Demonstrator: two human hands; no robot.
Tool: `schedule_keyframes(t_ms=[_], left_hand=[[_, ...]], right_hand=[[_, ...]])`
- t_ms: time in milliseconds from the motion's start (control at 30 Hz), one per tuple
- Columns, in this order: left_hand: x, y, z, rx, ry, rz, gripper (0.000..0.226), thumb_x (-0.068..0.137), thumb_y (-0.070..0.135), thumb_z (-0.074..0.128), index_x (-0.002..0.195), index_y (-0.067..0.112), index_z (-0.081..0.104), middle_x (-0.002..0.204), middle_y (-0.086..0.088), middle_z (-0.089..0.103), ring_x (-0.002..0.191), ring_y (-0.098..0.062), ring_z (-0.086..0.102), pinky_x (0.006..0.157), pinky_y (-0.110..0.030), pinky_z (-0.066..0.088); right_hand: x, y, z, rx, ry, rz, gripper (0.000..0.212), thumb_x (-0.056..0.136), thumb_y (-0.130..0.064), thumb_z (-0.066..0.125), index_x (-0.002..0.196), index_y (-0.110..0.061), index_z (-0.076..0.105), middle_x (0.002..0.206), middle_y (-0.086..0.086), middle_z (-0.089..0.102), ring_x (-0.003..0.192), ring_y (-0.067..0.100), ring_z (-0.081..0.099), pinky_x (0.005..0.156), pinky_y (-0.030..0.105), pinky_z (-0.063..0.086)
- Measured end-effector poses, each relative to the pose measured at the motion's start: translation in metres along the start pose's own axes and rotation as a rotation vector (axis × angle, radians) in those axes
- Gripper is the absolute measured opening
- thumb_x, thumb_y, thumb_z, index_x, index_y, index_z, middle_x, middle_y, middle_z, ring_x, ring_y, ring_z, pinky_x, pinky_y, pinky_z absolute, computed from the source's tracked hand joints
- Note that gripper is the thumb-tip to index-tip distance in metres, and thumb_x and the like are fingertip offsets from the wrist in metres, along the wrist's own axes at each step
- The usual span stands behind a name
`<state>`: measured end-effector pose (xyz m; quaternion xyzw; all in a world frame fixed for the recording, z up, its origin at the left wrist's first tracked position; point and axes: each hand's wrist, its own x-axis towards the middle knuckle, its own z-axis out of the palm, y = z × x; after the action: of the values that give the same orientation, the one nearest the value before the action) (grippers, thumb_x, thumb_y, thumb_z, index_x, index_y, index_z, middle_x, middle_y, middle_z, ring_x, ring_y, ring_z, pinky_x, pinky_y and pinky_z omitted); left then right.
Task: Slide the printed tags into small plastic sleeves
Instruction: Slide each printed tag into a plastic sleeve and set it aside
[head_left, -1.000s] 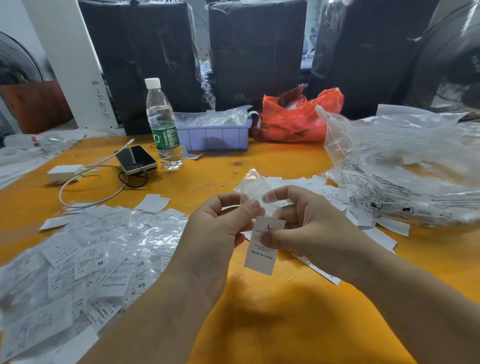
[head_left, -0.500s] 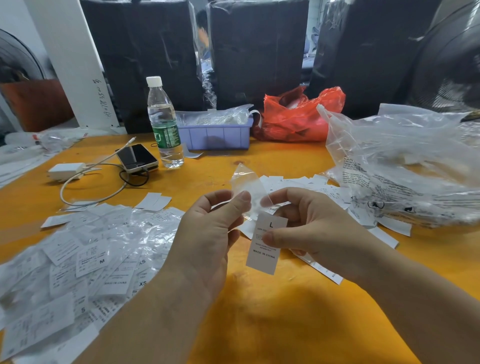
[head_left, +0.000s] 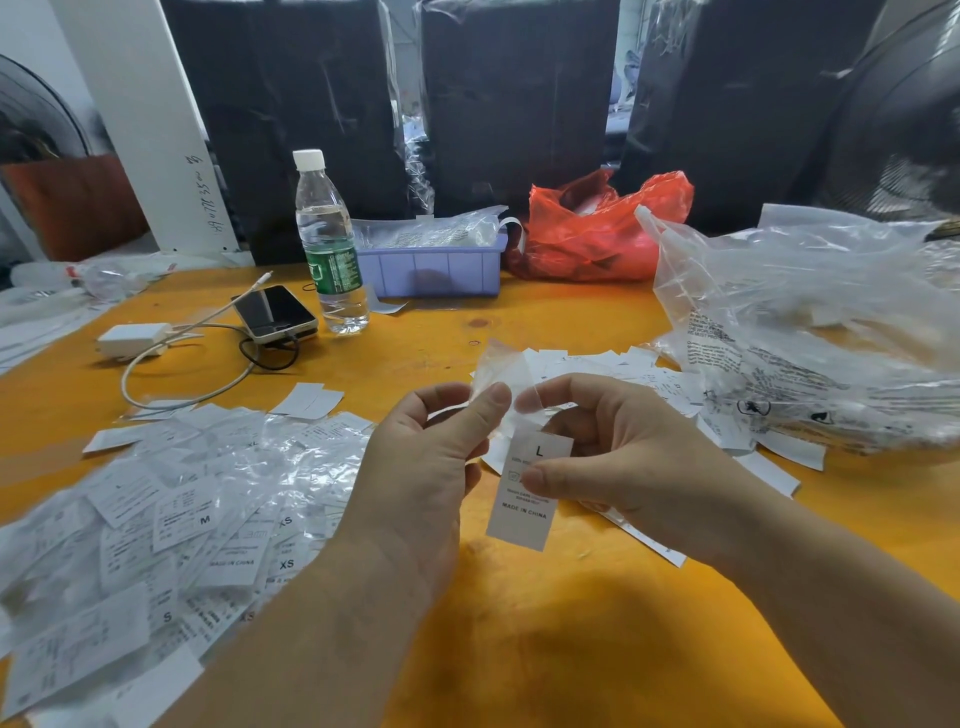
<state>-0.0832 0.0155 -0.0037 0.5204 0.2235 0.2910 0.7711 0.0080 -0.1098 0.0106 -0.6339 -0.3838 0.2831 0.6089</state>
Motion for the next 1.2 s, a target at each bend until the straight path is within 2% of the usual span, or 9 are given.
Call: schedule_keyframes(t_ms=[100,267,400,500,667,800,900,1100,1200], left_hand=[[0.0004,-0.0009,-0.0003,-0.005,0.006,-0.005,0.054,0.041,0.042,0.079,0.09,0.023,0.066,0.076,0.005,0.066,0.077,-0.016,0.054,0.073,-0.031,0.042],[0.0018,-0.0017,-0.0022,-0.026,-0.005,-0.018,0.043,0.046,0.041,0.078,0.083,0.022,0.069,0.064,0.009,0.066,0.076,-0.015,0.052,0.076,-0.032,0.043],[0.0025,-0.002,-0.0023,-0.027,-0.009,-0.027,0.039,0.041,0.044,0.079,0.072,0.022,0.071,0.064,0.007,0.067,0.076,-0.016,0.053,0.076,-0.033,0.042],[0.0034,-0.003,-0.0016,-0.033,0.002,-0.033,0.038,0.043,0.041,0.079,0.074,0.021,0.067,0.063,0.007,0.067,0.072,-0.016,0.052,0.072,-0.032,0.041],[0.0034,-0.0034,-0.0005,-0.062,-0.009,-0.054,0.027,0.05,0.037,0.079,0.068,0.021,0.067,0.063,0.005,0.067,0.068,-0.014,0.053,0.07,-0.031,0.042],[0.0022,-0.0036,0.0001,-0.082,-0.031,-0.066,0.029,0.054,0.035,0.077,0.075,0.019,0.065,0.063,0.003,0.066,0.069,-0.017,0.053,0.081,-0.04,0.044],[0.0015,-0.003,0.0013,-0.079,-0.035,-0.068,0.028,0.057,0.036,0.076,0.076,0.018,0.065,0.064,0.003,0.065,0.07,-0.018,0.052,0.082,-0.042,0.042],[0.0009,-0.003,0.0017,-0.069,-0.037,-0.072,0.03,0.058,0.039,0.074,0.074,0.016,0.065,0.067,0.002,0.064,0.078,-0.023,0.053,0.082,-0.044,0.044],[0.0002,-0.0024,0.0016,-0.055,-0.05,-0.079,0.027,0.061,0.039,0.073,0.072,0.016,0.065,0.066,0.001,0.064,0.072,-0.021,0.057,0.078,-0.043,0.046]], right_hand=[[-0.0002,0.0003,-0.0009,0.004,-0.025,0.008,0.042,0.075,0.008,0.074,0.109,-0.012,0.061,0.085,0.022,0.069,0.09,0.051,0.063,0.075,0.052,0.045],[-0.001,0.0008,-0.0005,0.073,-0.105,0.025,0.048,0.068,0.005,0.075,0.11,-0.01,0.059,0.083,0.02,0.068,0.08,0.028,0.07,0.07,0.03,0.057],[-0.0007,0.0017,-0.0006,0.08,-0.116,0.02,0.045,0.074,0.013,0.072,0.11,-0.01,0.059,0.086,0.023,0.069,0.081,0.029,0.07,0.069,0.029,0.058],[-0.001,0.0007,-0.0005,0.067,-0.109,0.022,0.047,0.074,0.012,0.072,0.112,-0.01,0.058,0.09,0.027,0.068,0.081,0.029,0.071,0.067,0.027,0.056],[-0.0009,0.0009,0.0015,0.074,-0.09,0.022,0.047,0.073,0.012,0.071,0.113,-0.008,0.057,0.084,0.02,0.069,0.079,0.028,0.069,0.064,0.025,0.055],[-0.0019,-0.0004,0.0029,0.107,-0.09,0.033,0.046,0.075,0.015,0.069,0.114,-0.005,0.056,0.074,0.01,0.069,0.065,0.014,0.068,0.053,0.016,0.048],[-0.0031,-0.001,0.0036,0.119,-0.118,0.037,0.045,0.078,0.018,0.067,0.117,0.0,0.054,0.069,0.005,0.068,0.055,0.006,0.063,0.047,0.01,0.043],[-0.0027,0.0004,0.0032,0.114,-0.128,0.015,0.042,0.077,0.016,0.067,0.114,-0.003,0.056,0.07,0.004,0.07,0.059,0.007,0.066,0.049,0.011,0.046],[-0.0021,0.0023,0.0033,0.105,-0.098,-0.001,0.042,0.077,0.016,0.068,0.112,-0.005,0.057,0.073,0.006,0.07,0.065,0.012,0.068,0.053,0.013,0.048]])
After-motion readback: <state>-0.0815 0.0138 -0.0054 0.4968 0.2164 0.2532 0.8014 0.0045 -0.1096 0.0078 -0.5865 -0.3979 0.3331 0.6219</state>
